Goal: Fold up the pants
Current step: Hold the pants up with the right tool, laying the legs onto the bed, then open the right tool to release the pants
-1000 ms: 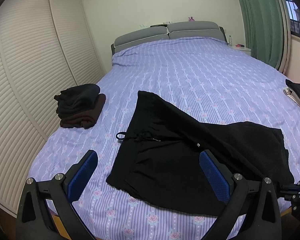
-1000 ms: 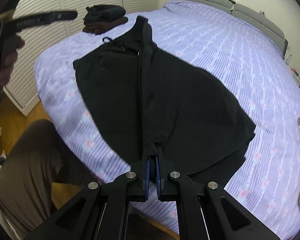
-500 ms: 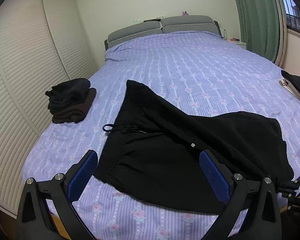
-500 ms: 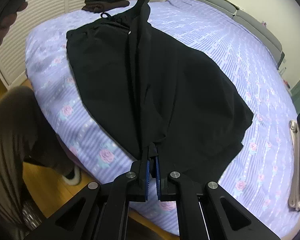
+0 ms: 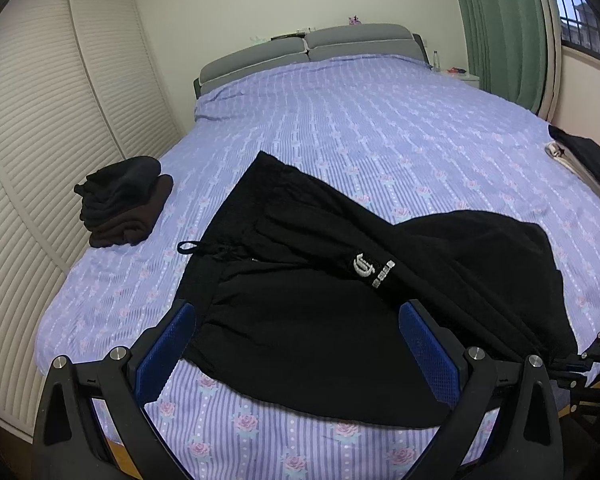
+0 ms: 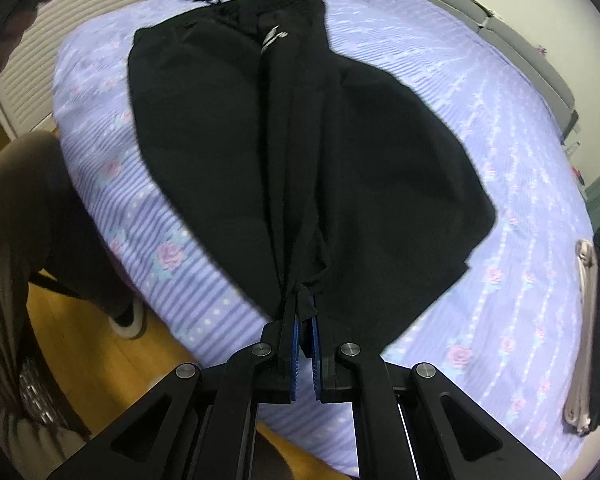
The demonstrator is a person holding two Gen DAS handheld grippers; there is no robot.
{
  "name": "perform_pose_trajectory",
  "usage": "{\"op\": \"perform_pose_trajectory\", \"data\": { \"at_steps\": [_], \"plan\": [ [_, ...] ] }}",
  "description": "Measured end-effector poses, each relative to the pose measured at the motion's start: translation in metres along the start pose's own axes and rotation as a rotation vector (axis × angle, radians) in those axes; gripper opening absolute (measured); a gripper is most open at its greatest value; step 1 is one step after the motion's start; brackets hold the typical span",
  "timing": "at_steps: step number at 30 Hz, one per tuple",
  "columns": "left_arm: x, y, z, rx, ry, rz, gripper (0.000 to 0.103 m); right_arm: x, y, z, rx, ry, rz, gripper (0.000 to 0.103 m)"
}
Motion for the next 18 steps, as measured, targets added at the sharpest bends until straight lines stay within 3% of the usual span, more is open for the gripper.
{"op": "perform_pose_trajectory", "data": {
  "at_steps": [3,4,5,7,8,15,18],
  "plan": [
    [-0.005,-0.002,0.005,0.003,0.008,0.011,0.103,-0.004,0.001,0.002,-0.016,0.009,-0.002,0.008],
    [-0.007,-0.002,0.007,0.007,0.010,0.014,0.103,-0.005,0.002,0.001,-0.030,0.021,0.002,0.015],
    [-0.007,-0.003,0.009,0.010,0.012,0.015,0.103,-0.005,0.002,-0.002,-0.052,0.027,0.008,0.023],
    [-0.008,-0.002,0.014,0.018,0.012,0.015,0.103,0.002,0.004,-0.007,-0.078,0.027,-0.016,0.059],
    [-0.007,-0.002,0.016,0.023,0.011,0.014,0.103,0.006,0.006,-0.010,-0.089,0.035,-0.027,0.064],
    [-0.002,0.008,0.034,0.042,0.010,-0.005,0.103,0.053,0.028,-0.031,-0.148,0.040,-0.106,0.068],
    [-0.003,0.016,0.050,0.068,0.012,-0.011,0.103,0.067,0.053,-0.041,-0.141,0.018,-0.127,0.068]
  ]
}}
Point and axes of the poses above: each gripper's, at about its wrist camera, not at the fingertips, and x roughly against the way its jaws point, z to its left, y to its top, the point moved 8 cm from there along -x, roughly the way its jaws point, and after that the axes turned 9 degrees about z, right-handed, at the moved point
